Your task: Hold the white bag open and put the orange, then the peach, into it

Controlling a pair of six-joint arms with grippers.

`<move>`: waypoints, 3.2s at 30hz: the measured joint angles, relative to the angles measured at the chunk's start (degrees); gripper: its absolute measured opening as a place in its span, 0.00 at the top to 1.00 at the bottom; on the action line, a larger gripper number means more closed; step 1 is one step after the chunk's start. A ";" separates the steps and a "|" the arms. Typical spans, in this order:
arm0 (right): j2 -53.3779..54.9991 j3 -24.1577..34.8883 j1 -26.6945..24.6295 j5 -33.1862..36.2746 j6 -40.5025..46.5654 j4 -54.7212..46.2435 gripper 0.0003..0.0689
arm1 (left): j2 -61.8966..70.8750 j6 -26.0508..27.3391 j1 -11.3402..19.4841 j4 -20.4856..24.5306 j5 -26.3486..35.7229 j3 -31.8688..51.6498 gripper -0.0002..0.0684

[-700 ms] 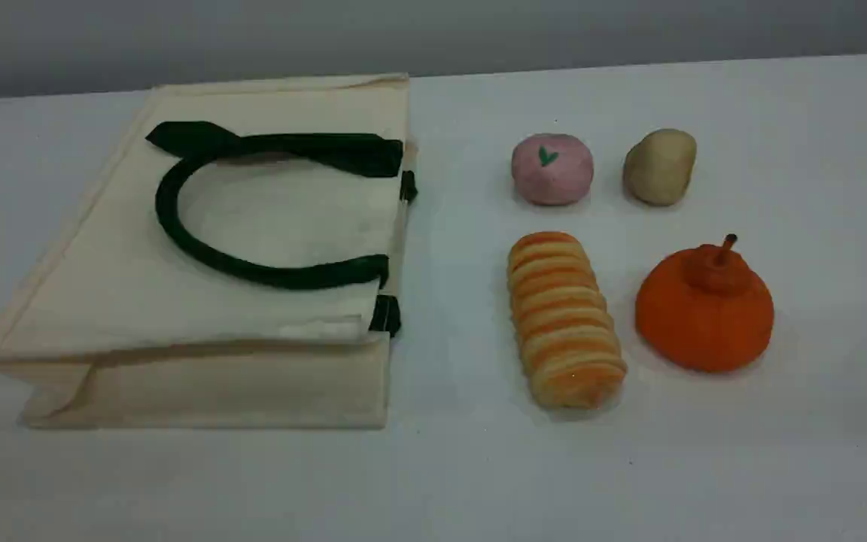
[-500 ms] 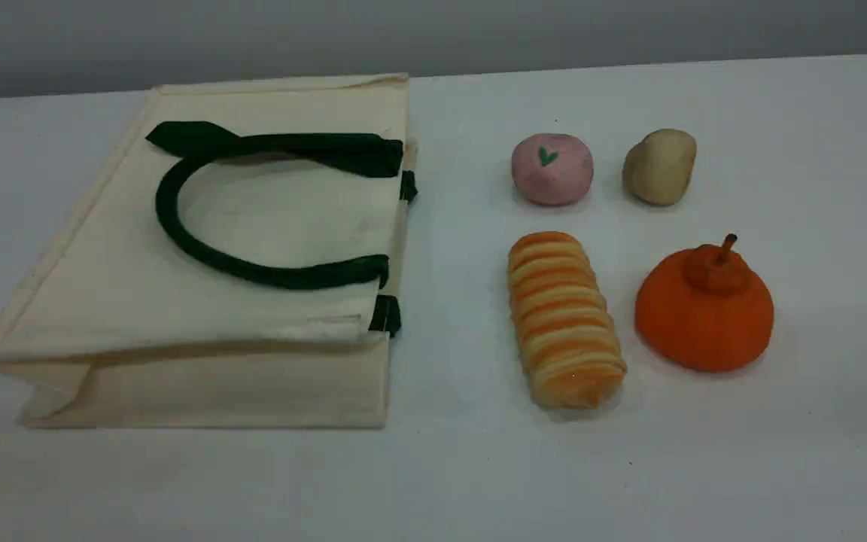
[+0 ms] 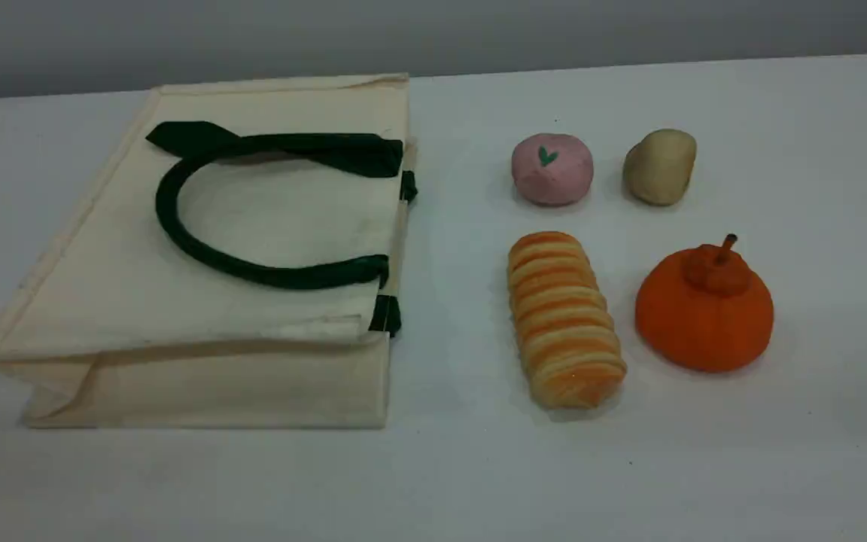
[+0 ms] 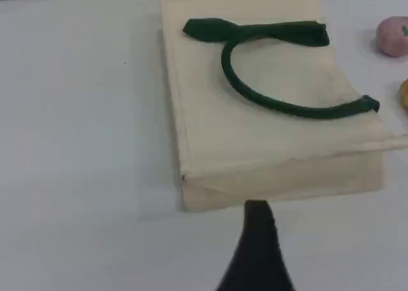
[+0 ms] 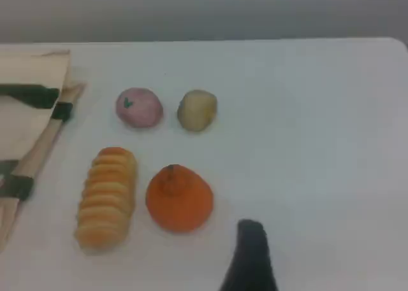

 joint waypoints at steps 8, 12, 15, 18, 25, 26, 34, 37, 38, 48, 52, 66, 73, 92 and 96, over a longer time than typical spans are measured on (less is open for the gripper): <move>0.00 0.00 0.00 0.00 0.00 0.00 0.25 | 0.00 0.00 0.00 0.00 0.00 0.00 0.26; 0.00 0.00 0.00 0.00 0.00 0.00 0.25 | 0.00 0.00 0.00 0.00 0.00 0.00 0.26; 0.00 0.00 0.00 0.00 0.00 0.00 0.25 | 0.00 0.00 0.00 0.00 0.00 0.00 0.26; 0.00 0.00 0.00 0.00 0.00 0.00 0.25 | 0.00 0.00 0.00 0.00 0.00 0.00 0.26; 0.00 0.00 0.00 -0.43 0.00 3.22 0.25 | 0.00 0.00 0.00 0.00 0.00 0.00 0.26; 0.00 0.00 0.00 -0.51 0.00 3.67 0.25 | 0.00 -0.05 0.00 0.00 0.00 0.00 0.26; 0.00 -0.86 0.00 -4.06 0.00 7.66 0.25 | 3.65 -1.76 0.00 0.12 -3.27 -2.88 0.26; 3.10 -0.86 0.00 -9.52 -2.15 11.07 0.25 | 8.81 -1.81 0.00 0.12 -4.44 -6.09 0.26; 5.04 -0.86 0.00 -11.06 -3.34 12.25 0.25 | 10.98 -1.81 0.00 0.09 -4.95 -7.23 0.26; 26.89 -0.93 0.00 -25.73 -18.41 25.98 0.25 | 32.63 -3.26 0.00 -3.52 -14.01 -13.66 0.26; 35.52 -3.08 0.00 -28.75 -26.24 32.83 0.25 | 40.23 -3.31 0.00 -4.25 -14.03 -13.66 0.26; 55.83 -8.86 0.00 -28.22 -40.38 46.91 0.25 | 69.53 -6.62 0.00 -1.17 -28.54 -15.55 0.26; 62.48 -8.86 0.00 -31.21 -47.98 55.64 0.25 | 83.93 -6.16 0.00 -1.57 -32.79 -21.11 0.26; 76.07 -12.84 0.00 -33.73 -57.06 64.84 0.25 | 110.50 0.66 -1.26 -4.96 -33.46 -38.15 0.26; 76.31 -12.84 0.00 -34.46 -57.73 64.78 0.25 | 113.53 2.09 -3.37 -5.07 -34.11 -39.74 0.26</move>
